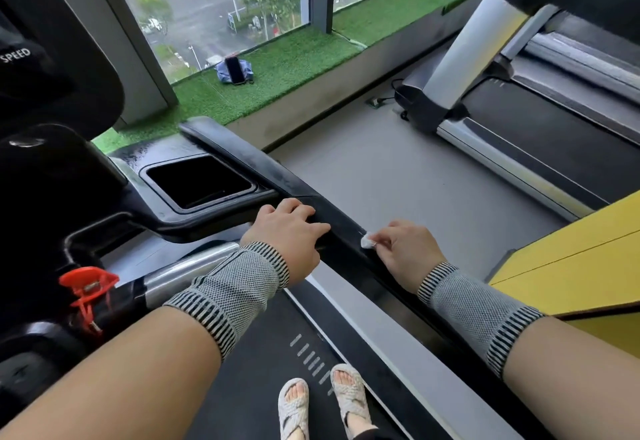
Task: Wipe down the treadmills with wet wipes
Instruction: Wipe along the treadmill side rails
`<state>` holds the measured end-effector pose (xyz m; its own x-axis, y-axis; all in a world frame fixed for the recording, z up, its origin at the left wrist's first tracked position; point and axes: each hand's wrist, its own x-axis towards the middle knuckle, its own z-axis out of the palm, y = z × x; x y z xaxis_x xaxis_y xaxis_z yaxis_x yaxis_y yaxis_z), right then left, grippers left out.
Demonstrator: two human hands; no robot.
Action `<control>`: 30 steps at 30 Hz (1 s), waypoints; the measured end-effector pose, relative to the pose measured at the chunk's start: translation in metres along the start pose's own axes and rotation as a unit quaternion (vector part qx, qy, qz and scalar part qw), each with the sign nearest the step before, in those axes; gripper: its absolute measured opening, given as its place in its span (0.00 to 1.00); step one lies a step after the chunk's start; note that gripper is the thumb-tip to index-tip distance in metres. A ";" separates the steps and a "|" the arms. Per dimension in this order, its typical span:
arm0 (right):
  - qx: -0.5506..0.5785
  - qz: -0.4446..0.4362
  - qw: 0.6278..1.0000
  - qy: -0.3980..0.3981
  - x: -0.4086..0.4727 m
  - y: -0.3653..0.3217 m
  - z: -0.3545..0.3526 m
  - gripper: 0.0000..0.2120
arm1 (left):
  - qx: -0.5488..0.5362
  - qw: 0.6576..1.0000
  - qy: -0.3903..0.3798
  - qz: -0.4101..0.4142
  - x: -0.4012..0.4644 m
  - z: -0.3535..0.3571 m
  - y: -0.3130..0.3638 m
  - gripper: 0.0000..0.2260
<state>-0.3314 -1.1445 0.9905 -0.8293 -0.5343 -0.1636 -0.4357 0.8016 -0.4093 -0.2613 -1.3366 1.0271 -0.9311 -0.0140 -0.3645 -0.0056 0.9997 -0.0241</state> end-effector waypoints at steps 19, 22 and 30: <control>0.005 -0.009 1.000 0.002 0.016 -0.011 0.006 0.10 | 0.019 0.999 0.002 0.031 0.002 -0.002 0.015 0.24; 0.026 -0.016 1.000 0.002 -0.014 0.010 0.000 0.08 | 0.011 0.999 0.000 0.032 -0.001 0.004 0.017 0.24; 0.030 0.000 0.999 0.026 0.014 -0.014 0.005 0.10 | 0.012 0.999 0.008 0.035 0.001 0.010 0.015 0.25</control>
<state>-0.3352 -1.1648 0.9894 -0.8474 -0.5178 -0.1170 -0.4152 0.7838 -0.4619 -0.2587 -1.3220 1.0168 -0.9344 0.0561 -0.3518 0.0681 0.9974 -0.0217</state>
